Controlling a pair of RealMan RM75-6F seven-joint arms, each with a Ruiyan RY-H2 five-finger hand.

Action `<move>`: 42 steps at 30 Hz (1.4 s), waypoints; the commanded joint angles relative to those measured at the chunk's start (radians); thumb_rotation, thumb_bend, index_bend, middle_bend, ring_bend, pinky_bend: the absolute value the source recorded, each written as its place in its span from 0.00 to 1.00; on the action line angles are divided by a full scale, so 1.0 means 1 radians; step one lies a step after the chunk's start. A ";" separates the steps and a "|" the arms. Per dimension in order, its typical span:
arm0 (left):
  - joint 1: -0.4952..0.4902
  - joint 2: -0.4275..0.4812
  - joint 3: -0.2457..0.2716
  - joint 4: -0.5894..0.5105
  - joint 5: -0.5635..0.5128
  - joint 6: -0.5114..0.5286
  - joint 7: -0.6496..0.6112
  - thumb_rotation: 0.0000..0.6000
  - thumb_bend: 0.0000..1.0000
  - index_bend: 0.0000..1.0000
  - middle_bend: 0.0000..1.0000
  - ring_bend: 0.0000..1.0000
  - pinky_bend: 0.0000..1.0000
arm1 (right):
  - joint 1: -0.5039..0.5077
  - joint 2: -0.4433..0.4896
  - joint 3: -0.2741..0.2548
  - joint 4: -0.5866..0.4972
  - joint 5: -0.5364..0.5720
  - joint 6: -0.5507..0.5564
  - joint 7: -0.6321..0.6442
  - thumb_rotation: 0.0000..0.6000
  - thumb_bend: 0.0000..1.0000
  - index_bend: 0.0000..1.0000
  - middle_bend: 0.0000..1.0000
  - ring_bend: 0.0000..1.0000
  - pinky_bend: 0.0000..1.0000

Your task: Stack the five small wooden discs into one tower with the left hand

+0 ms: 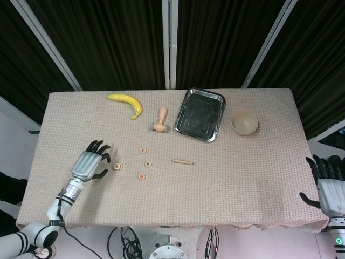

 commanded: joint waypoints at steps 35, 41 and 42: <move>0.001 -0.023 0.020 0.034 0.014 -0.056 -0.112 1.00 0.40 0.44 0.13 0.00 0.00 | -0.006 0.002 -0.008 -0.009 -0.028 0.018 0.001 1.00 0.11 0.00 0.00 0.00 0.00; -0.001 -0.027 0.017 0.032 0.017 -0.053 -0.110 1.00 0.41 0.44 0.13 0.00 0.00 | -0.008 0.001 -0.011 -0.007 -0.029 0.019 0.001 1.00 0.11 0.00 0.00 0.00 0.00; -0.001 -0.028 0.016 0.032 0.017 -0.053 -0.109 1.00 0.40 0.44 0.13 0.00 0.00 | -0.009 0.002 -0.010 -0.007 -0.029 0.019 0.002 1.00 0.11 0.00 0.00 0.00 0.00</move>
